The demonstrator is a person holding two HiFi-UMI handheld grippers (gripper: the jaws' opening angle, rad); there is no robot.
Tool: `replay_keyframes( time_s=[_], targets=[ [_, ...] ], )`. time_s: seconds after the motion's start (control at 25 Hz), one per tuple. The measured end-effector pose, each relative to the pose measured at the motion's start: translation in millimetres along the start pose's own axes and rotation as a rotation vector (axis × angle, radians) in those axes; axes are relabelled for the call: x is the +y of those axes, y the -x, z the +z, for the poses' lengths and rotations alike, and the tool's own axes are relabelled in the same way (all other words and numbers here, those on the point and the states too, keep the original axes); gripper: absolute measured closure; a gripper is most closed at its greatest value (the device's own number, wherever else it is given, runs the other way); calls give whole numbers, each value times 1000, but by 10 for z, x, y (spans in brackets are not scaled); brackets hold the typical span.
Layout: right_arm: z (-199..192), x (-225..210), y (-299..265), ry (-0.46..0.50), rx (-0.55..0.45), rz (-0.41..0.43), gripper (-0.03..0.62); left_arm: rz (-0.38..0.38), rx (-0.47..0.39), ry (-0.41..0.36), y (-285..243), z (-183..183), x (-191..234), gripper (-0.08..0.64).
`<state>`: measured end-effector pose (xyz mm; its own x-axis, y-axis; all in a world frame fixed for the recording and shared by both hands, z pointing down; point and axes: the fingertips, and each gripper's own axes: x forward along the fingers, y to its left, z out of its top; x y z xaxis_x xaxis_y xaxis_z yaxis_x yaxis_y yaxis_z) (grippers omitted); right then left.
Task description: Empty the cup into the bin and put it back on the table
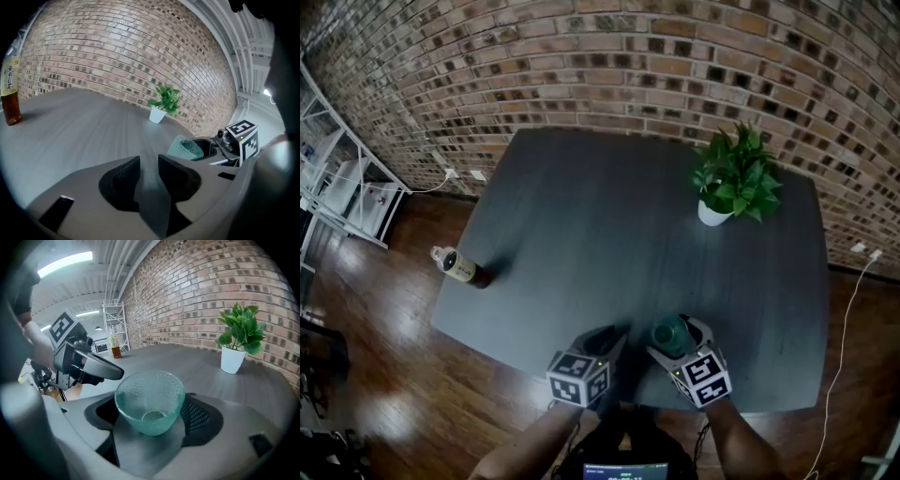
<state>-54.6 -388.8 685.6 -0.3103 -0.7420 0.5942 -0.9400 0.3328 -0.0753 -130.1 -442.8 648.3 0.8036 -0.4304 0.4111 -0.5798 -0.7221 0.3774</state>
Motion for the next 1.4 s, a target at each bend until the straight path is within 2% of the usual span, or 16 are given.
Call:
replay_keyframes(
  time_s=[0.28, 0.48, 0.68, 0.76, 1.0, 1.24, 1.4],
  targets=[
    [83, 27, 8, 7, -48, 3, 201, 12, -2, -4, 19, -16, 50, 437],
    [244, 100, 178, 12, -79, 21, 202, 10, -24, -11, 168, 118, -10, 448],
    [567, 99, 448, 20, -133, 10, 204, 10, -85, -32, 372, 422, -113, 460],
    [680, 112, 583, 17, -155, 9, 204, 14, -121, -45, 473, 537, -175, 508],
    [1010, 162, 1058, 36, -200, -2, 206, 1, -224, -63, 816, 929, -371, 548],
    [1273, 262, 1533, 42, -252, -28, 206, -15, -310, -101, 1153, 1255, -612, 552],
    [1347, 289, 1822, 22, -276, -47, 207, -67, -342, -132, 1280, 1397, -832, 552]
  ],
)
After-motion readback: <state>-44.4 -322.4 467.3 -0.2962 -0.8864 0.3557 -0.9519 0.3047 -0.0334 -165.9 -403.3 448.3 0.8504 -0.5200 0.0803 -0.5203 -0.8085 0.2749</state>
